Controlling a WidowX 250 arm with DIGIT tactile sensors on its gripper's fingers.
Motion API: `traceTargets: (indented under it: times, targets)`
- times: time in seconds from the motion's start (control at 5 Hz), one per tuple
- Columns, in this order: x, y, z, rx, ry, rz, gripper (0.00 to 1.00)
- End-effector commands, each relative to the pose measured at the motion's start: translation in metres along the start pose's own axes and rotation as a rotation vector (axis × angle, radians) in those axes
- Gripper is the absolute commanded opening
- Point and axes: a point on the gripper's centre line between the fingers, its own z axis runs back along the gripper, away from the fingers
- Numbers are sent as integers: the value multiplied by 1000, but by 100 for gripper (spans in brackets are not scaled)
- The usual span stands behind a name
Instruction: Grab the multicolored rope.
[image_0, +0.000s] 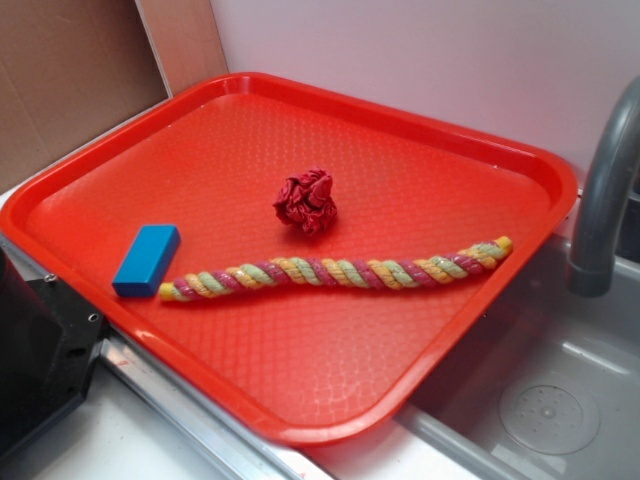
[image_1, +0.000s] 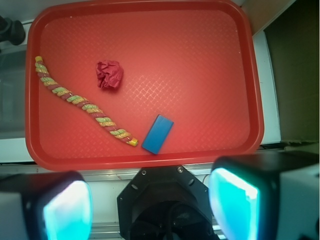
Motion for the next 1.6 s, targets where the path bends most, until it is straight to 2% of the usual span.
traceTargets:
  times: [0.0, 0.4, 0.6, 0.8, 1.0, 1.4]
  targets:
    - [0, 0, 0, 0, 0, 0, 100]
    - [15, -24, -14, 98, -75, -154, 100]
    - [23, -48, -33, 56, -90, -328, 100]
    - [34, -76, -63, -35, -77, -521, 100]
    - [40, -92, -91, 25, -84, -561, 100]
    - [47, -122, -162, 91, -55, -623, 100]
